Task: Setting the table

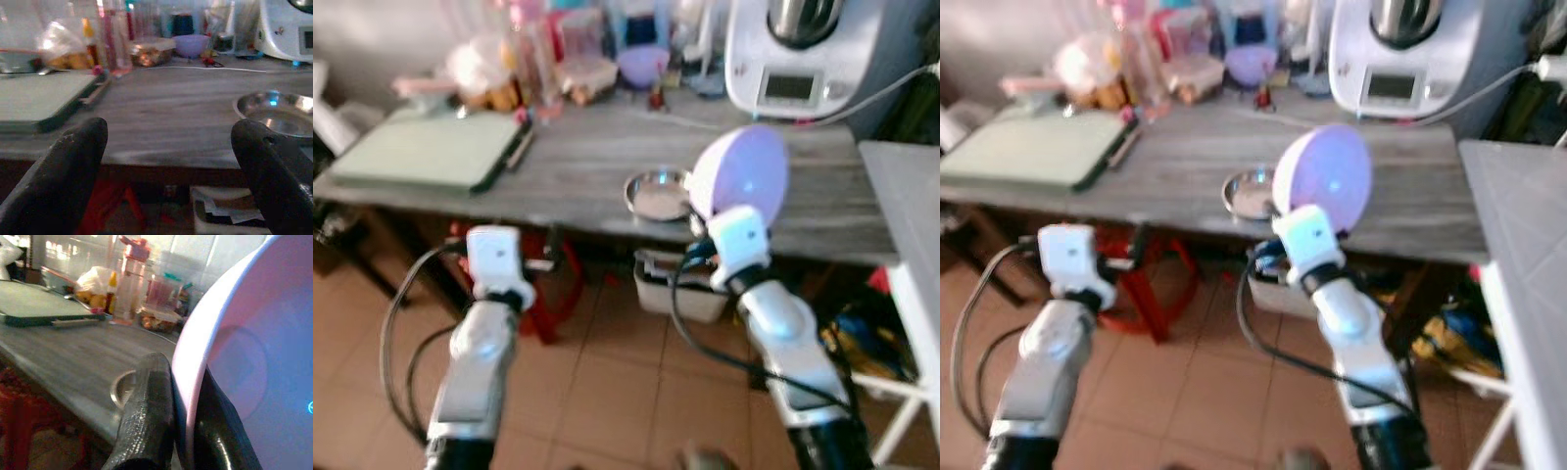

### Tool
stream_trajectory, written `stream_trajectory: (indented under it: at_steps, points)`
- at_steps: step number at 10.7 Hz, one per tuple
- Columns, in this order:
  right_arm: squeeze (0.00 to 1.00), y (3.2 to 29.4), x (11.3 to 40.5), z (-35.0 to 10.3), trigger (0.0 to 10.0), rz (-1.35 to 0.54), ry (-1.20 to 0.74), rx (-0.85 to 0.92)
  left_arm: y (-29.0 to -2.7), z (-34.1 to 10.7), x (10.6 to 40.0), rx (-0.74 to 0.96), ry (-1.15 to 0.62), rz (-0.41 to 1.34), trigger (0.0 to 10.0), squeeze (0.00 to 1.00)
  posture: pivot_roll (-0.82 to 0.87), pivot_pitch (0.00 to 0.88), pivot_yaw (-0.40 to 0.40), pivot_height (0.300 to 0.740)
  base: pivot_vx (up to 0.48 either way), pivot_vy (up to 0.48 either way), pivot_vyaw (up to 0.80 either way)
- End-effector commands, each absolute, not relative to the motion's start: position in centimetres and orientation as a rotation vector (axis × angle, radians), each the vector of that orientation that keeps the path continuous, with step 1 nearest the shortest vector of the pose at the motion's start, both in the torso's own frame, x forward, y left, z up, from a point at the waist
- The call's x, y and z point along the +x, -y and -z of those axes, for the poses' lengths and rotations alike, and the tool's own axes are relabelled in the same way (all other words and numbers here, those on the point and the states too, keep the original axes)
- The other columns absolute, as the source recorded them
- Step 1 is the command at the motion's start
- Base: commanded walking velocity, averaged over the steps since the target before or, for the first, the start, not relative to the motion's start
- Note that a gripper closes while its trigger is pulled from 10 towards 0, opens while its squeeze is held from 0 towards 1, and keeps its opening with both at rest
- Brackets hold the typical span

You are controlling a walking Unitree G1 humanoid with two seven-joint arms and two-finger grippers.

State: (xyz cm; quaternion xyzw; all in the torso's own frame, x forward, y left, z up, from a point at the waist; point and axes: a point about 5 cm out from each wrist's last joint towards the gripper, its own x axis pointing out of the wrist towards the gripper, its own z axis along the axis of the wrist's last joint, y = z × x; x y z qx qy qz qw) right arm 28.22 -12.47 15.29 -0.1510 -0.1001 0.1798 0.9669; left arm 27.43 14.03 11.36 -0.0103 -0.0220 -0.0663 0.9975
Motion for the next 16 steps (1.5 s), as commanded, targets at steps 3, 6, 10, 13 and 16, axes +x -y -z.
stream_trajectory:
  at_steps: [3,6,10,13,16]
  points:
    - [0.00,12.2,28.9,-15.6,10.0,-0.354,0.213,-0.309,-13.7,-11.5,27.1,0.004,0.058,0.154,10.0,0.00,-0.08,0.005,0.078,0.740,0.394,0.130,0.00]
    - [0.00,12.4,30.4,-15.9,10.0,-0.310,0.186,-0.349,-13.5,-11.3,26.7,-0.024,0.049,0.157,10.0,0.00,-0.07,0.017,0.074,0.740,0.421,0.000,0.00]
    - [0.00,13.0,35.0,-17.5,10.0,-0.321,0.090,-0.364,-13.9,-11.0,25.7,-0.042,0.027,0.138,10.0,0.00,-0.05,0.062,0.065,0.740,0.000,0.000,0.00]
    - [0.00,11.3,37.5,-19.1,10.0,-0.459,0.051,-0.426,-14.3,-10.7,23.8,-0.031,-0.018,0.129,10.0,0.00,-0.01,0.131,0.064,0.740,0.000,0.000,0.00]
    - [0.00,10.9,38.5,-19.2,10.0,-0.505,-0.029,-0.431,-15.1,-10.8,22.6,-0.016,-0.056,0.120,10.0,0.00,0.03,0.185,0.068,0.740,0.000,0.000,0.00]
